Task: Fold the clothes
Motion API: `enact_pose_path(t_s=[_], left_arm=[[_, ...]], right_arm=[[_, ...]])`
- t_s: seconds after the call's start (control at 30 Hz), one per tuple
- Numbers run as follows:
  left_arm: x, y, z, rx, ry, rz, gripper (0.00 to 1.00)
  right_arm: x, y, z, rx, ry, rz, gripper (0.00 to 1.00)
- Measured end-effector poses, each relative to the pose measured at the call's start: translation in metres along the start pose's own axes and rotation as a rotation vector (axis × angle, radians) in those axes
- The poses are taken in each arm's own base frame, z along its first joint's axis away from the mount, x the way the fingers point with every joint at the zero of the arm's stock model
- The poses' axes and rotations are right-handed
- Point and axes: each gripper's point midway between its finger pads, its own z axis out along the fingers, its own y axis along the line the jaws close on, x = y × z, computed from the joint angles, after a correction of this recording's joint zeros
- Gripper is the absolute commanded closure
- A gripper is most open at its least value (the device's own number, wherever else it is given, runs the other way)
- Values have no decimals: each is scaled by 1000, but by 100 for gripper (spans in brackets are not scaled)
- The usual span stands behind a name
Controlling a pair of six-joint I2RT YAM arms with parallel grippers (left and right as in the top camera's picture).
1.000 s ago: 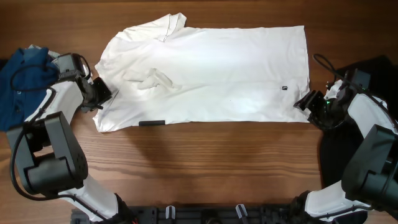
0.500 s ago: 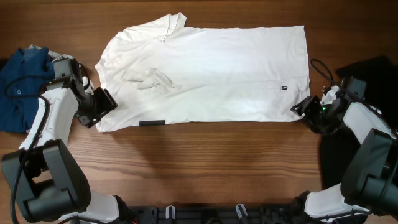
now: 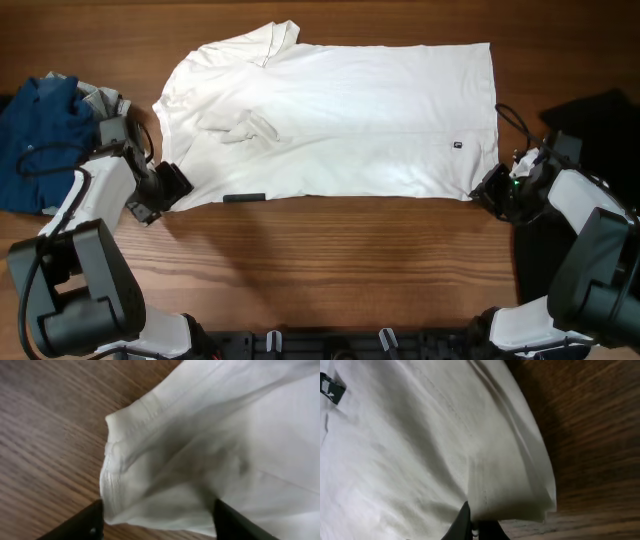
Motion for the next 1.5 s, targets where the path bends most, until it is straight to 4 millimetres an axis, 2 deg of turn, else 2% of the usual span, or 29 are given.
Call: enact_pose_path(t_s=[0.03,0.13,0.2,0.37,0.47,0.5,0.53,0.57,0.6,0.7,0.77,0.8,0.87,0.9,0.97,1.0,1.03,1.07,1.13,1.17,1.2,1.23,1.3,1.37,1.43,1.5], left_arm=[[1,1,3,-1,-5,-1,96],[11,9,12,-26,19,-16,96],[13,14,11,-35,33,-40,96],[27,56,4,-82,118,-191,96],[32,80,-10,-88,124,-285,96],[31,83,-15,-85,112,-298,93],[31,84,-22,-81,95,-304,79],[30,84,-27,-76,79,-305,66],[28,84,-32,-73,54,-305,44],[26,84,-38,-68,29,-310,43],[27,80,-41,-48,30,-310,47],[30,79,-43,-39,39,-311,46],[29,73,-48,-9,48,-299,46],[24,65,-55,21,37,-278,44],[1,34,-75,113,-38,-167,31],[-12,10,-86,169,-97,-73,30],[-26,-22,-100,231,-174,49,30],[-33,-48,-109,273,-233,144,31],[-35,-109,-126,369,-347,346,31],[-30,-138,-131,409,-383,436,31],[-27,-157,-130,430,-404,489,32],[-25,-183,-123,460,-424,552,33],[-26,-214,-93,470,-406,611,36],[-25,-227,-49,436,-323,630,36],[-33,-239,-14,406,-265,634,36],[-48,-255,-2,405,-261,636,39]], right_arm=[[2,-2,-2,11,1,2,96],[5,0,-15,22,-18,1,96],[9,0,-27,26,-28,20,96],[35,-20,-53,139,-7,148,96],[47,-29,-62,196,5,185,96],[50,-31,-64,210,9,193,94],[54,-34,-65,224,17,200,81],[56,-36,-66,237,22,204,65],[54,-41,-68,263,11,209,51],[49,-43,-68,272,-11,191,46],[43,-41,-70,269,-29,165,46],[33,-34,-74,248,-53,132,46],[10,-7,-86,152,-110,28,46],[-1,9,-93,94,-140,-33,46],[-20,43,-108,-35,-199,-152,46],[-26,55,-113,-83,-224,-193,46],[-29,63,-116,-122,-238,-222,46],[-30,68,-117,-146,-242,-230,46],[-30,74,-118,-178,-242,-239,46],[-30,76,-118,-188,-240,-242,46],[-29,77,-118,-196,-238,-243,46],[-29,78,-118,-200,-237,-244,46],[-29,79,-118,-206,-235,-245,45],[-28,79,-118,-207,-234,-245,45],[-28,79,-118,-210,-232,-245,45],[-28,79,-118,-209,-230,-244,45]])
